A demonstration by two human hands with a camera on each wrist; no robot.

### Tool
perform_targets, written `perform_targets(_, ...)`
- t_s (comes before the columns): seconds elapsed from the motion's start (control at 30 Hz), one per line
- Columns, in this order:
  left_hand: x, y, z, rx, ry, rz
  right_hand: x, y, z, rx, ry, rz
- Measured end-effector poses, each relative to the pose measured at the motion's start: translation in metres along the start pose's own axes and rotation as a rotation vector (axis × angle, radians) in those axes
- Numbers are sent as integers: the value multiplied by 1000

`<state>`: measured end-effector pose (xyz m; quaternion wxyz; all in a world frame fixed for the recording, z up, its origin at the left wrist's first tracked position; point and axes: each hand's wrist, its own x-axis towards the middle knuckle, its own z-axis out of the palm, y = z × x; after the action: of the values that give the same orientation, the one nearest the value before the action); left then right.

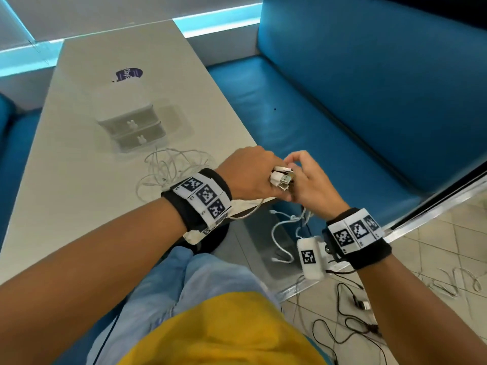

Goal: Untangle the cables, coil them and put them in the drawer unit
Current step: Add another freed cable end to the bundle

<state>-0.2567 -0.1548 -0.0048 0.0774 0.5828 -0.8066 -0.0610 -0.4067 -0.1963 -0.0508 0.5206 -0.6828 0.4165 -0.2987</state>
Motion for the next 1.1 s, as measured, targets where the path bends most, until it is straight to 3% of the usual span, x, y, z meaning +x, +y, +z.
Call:
perform_targets(0.07,2,0,-2,-12,22,1,-1,-12,-6,159,-6,39)
perform_targets(0.23,4,-8,-19,-25,4,-3,-5,-31,-14,209,-81,-51)
perform_targets(0.37,0,-19,-41,-261,219,-46,1,-11,-14,323,-126,-125)
perform_targets(0.57,-6,-27,-69,-383,434,-98,-9,88,-1,-10,-62,129)
perform_targets(0.7,-8,-22,-54,-362,358,-52,-19,142,16,-59,-36,259)
perform_targets(0.87,-3,-11,-59,-473,482,-21,-17,189,32,-294,-116,444)
perform_targets(0.97,-8,-6,-66,-278,367,-36,-16,200,37,-397,-188,487)
perform_targets(1.1,-10,2,-61,-248,7,-125,-13,200,17,-598,-374,528)
